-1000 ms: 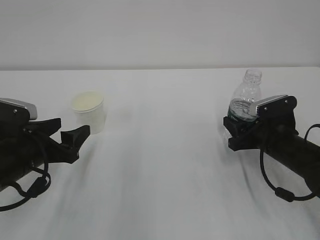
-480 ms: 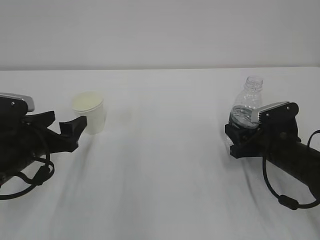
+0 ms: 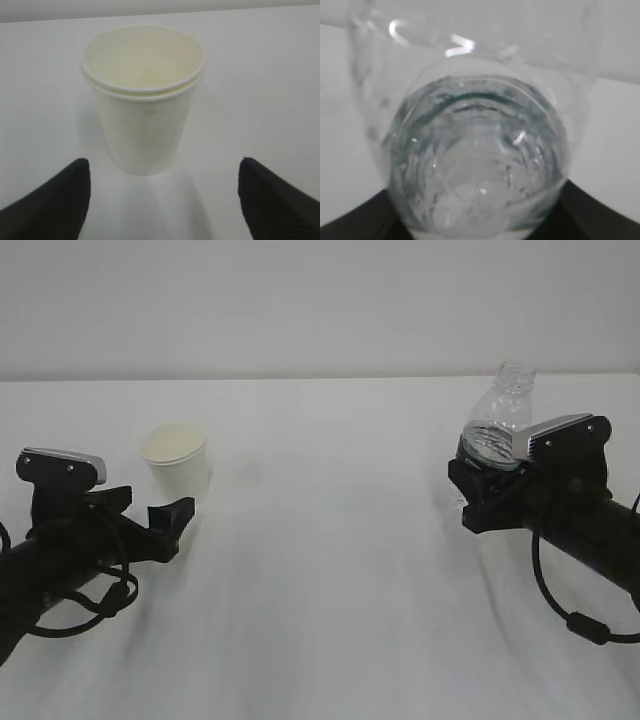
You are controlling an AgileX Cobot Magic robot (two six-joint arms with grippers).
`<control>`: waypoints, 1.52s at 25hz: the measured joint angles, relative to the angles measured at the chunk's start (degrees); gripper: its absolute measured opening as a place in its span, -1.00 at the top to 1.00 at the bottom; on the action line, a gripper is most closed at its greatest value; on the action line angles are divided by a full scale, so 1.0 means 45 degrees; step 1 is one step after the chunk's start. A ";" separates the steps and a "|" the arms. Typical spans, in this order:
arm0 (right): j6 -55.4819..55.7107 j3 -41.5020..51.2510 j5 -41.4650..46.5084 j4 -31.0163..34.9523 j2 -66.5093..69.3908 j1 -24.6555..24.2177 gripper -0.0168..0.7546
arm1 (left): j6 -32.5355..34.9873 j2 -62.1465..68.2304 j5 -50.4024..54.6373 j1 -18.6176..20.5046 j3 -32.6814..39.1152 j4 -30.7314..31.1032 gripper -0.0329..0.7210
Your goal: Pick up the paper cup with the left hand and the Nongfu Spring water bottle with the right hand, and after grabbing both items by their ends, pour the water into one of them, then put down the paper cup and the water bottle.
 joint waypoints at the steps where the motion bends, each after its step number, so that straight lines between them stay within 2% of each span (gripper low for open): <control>1: 0.0000 0.0024 0.0000 0.0000 -0.0065 0.0000 -0.15 | 0.0000 0.0143 0.0000 0.0000 -0.0150 0.0000 -0.92; 16: 0.0000 0.0073 0.0000 0.0000 -0.0094 0.0000 -0.14 | 0.0000 0.2167 0.0000 0.0000 -0.2747 -0.0245 -0.88; 28: 0.0000 0.0073 0.0000 0.0000 -0.0094 0.0000 -0.14 | 0.0000 0.2477 0.0000 0.0000 -0.3734 -0.0529 -0.83; 38: 0.0000 0.0073 0.0000 0.0000 -0.0094 0.0000 -0.13 | 0.0000 0.2708 0.0000 0.0000 -0.3824 -0.0738 -0.76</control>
